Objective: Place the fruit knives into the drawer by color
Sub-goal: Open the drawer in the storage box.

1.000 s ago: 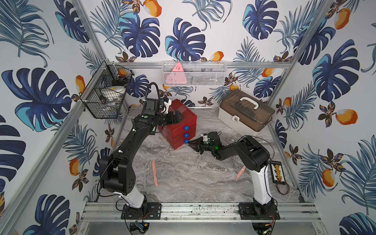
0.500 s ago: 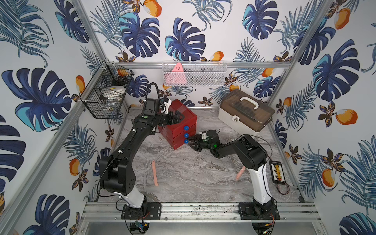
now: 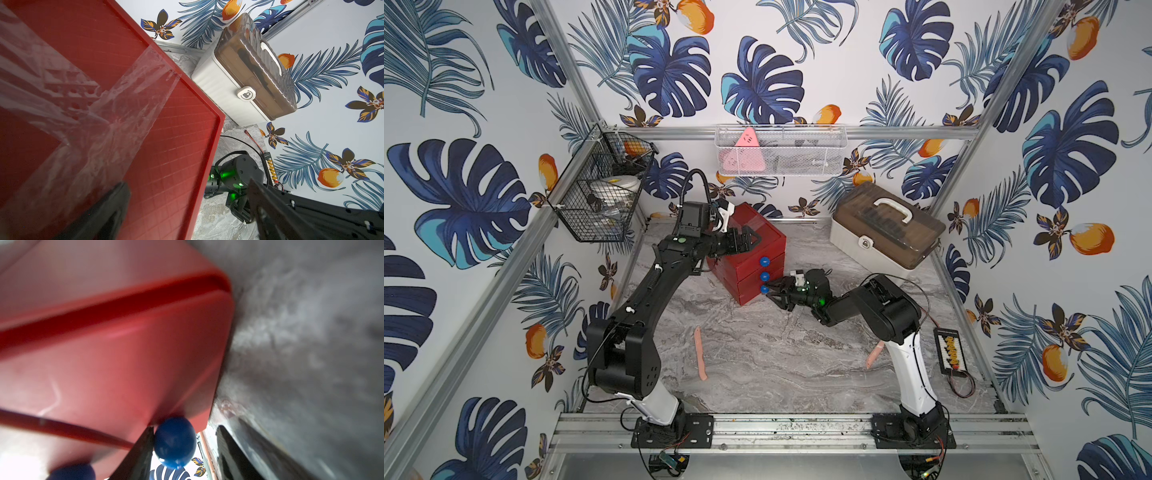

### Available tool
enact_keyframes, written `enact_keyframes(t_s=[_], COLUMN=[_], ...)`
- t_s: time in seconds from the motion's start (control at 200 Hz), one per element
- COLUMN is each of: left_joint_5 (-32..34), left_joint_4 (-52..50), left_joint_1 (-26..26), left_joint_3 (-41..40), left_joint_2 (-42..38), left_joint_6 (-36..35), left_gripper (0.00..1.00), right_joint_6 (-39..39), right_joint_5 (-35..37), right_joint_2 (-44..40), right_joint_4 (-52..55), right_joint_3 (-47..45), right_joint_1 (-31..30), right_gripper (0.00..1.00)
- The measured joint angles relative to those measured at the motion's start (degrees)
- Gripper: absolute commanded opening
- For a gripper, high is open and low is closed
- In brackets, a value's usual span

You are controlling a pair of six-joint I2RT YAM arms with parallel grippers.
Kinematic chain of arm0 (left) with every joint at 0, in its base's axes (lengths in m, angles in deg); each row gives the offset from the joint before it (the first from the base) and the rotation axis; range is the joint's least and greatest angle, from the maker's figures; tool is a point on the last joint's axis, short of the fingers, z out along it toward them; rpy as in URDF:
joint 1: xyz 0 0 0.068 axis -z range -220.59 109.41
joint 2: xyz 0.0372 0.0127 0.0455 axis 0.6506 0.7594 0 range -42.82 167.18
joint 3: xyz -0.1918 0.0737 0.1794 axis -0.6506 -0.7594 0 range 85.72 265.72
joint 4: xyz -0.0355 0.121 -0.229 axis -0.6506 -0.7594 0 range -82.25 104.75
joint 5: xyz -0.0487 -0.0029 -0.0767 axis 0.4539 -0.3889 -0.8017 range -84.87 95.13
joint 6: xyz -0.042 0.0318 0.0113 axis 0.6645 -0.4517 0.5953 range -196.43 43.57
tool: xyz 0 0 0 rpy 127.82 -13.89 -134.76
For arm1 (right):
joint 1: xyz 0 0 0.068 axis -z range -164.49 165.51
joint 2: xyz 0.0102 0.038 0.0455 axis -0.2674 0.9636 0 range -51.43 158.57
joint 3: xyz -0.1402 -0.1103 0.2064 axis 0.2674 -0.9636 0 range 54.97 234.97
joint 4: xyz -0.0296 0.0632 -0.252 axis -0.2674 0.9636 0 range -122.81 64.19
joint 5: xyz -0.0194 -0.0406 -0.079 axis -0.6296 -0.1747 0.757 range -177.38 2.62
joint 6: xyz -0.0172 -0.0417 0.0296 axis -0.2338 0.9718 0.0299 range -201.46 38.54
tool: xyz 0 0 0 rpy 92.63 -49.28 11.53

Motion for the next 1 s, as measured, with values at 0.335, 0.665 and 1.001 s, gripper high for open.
enact_keyframes(t_s=[0.335, 0.665, 1.001], left_joint_5=[0.11, 0.24, -0.02], left_joint_4=[1.97, 2.99, 2.47], left_joint_1=[-0.02, -0.07, -0.59], left_joint_3=[-1.16, -1.79, -1.20], left_joint_2=[-0.37, -0.55, -0.26], left_joint_6=[-0.22, -0.26, -0.26], left_gripper=[0.96, 0.96, 0.96], right_joint_6=[-2.08, -2.73, -3.32], right_joint_5=[0.44, 0.92, 1.90], right_joint_2=[2.54, 3.54, 3.21], right_joint_4=[-5.79, -8.09, -8.96], right_joint_3=[1.11, 1.62, 0.68], right_joint_1=[-0.24, -0.33, -0.28], right_gripper=[0.50, 0.25, 0.20])
